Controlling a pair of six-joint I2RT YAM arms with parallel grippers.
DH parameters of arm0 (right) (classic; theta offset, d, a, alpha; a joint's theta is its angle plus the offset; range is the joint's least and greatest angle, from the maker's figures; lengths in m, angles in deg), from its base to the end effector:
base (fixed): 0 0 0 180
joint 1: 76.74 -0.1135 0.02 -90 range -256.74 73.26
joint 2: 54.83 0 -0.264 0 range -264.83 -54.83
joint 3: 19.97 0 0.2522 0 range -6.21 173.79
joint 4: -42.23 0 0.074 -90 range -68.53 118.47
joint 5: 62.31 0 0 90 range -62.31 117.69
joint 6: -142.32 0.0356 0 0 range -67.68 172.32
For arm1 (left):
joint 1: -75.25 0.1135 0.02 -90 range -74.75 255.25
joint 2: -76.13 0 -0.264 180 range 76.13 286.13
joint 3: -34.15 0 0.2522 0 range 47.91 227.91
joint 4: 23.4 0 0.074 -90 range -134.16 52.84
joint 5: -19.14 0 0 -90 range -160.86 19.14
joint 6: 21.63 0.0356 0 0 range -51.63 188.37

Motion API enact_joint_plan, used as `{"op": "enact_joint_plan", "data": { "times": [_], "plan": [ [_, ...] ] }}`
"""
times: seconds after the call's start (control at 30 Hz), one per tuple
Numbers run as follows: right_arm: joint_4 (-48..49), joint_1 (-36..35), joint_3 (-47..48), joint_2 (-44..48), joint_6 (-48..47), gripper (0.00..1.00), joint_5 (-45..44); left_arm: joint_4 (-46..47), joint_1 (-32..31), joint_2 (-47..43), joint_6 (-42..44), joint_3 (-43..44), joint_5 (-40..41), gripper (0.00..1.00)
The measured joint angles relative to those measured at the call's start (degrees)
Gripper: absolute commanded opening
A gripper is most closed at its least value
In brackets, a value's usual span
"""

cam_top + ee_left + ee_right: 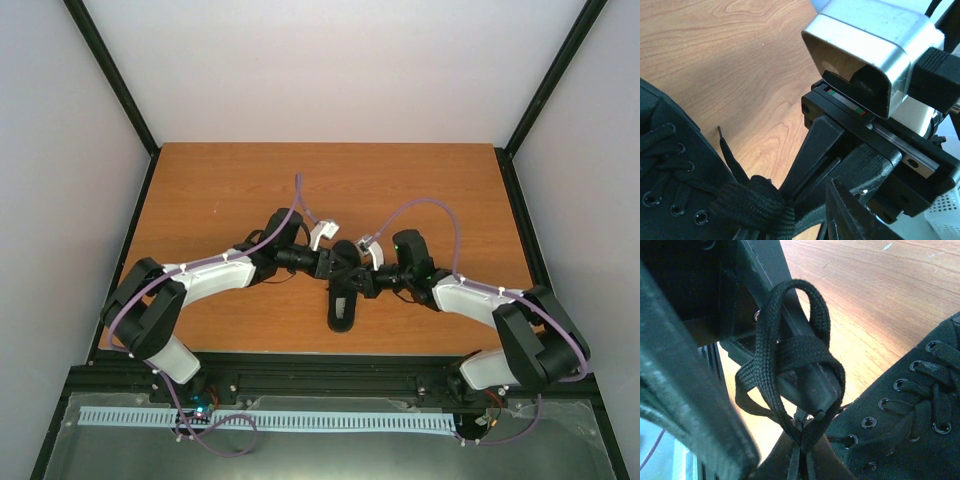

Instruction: Tie the shoes

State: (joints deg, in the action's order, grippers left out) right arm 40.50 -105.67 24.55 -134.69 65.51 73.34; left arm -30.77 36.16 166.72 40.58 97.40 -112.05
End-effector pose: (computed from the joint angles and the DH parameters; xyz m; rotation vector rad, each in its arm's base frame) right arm 0.2136 0.1472 0.1679 -0.7705 2.1514 1.2786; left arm 0.2410 -0.2260 0.2043 0.6857 2.2731 -1.4029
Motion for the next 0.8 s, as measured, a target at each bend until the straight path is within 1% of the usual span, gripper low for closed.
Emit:
{"op": "enact_joint_plan", "data": {
  "times": [0.2, 0.4, 0.47, 0.6, 0.73, 0.8],
  "plan": [
    [0.66, 0.0, -0.52, 0.92, 0.22, 0.03, -1.36, -1.14, 0.24, -2.21, 0.39, -0.28, 0.15, 0.43],
    [0.22, 0.0, -0.85, 1.53, 0.28, 0.03, -2.36, -5.29, 1.05, -5.79, 2.58, -1.7, 2.4, 0.44],
    [-0.09, 0.0, -0.96, 2.19, 0.42, 0.03, -2.86, -7.19, 1.31, -6.84, 3.58, -2.21, 3.65, 0.42],
    [-1.55, 0.02, -0.98, 4.0, 1.14, 0.03, -4.26, -10.45, 1.44, -8.35, 5.2, -2.49, 7.41, 0.32],
    [-4.5, 0.02, -0.98, 5.6, 1.95, 0.03, -5.66, -10.67, 1.49, -13.51, 6.03, -5.79, 13.64, 0.31],
    [-5.79, 0.02, -0.98, 5.95, 2.49, 0.03, -6.14, -9.46, 1.49, -17.09, 6.03, -8.17, 14.71, 0.31]
  ]
}}
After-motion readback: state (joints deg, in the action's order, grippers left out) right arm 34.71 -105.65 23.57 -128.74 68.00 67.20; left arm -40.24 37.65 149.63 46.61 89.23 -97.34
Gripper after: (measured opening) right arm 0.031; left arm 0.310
